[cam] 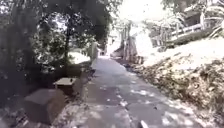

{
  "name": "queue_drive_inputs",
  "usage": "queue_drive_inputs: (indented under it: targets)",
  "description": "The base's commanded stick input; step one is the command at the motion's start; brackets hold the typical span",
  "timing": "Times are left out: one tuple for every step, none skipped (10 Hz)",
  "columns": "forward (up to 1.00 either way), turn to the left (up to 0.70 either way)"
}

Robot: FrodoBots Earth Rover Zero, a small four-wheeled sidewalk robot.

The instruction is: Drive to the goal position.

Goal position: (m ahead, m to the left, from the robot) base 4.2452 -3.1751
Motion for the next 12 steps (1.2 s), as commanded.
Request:
queue_drive_inputs:
  targets:
    - [0.5,0.0]
    - [0.5,0.0]
    - [0.5,0.0]
    - [0.5,0.0]
    - [0.5,0.0]
    - [0.5,0.0]
    - [0.5,0.0]
    - [0.5,0.02]
    - [0.5,0.05]
    - [0.5,0.07]
    - [0.5,0.02]
    - [0.5,0.0]
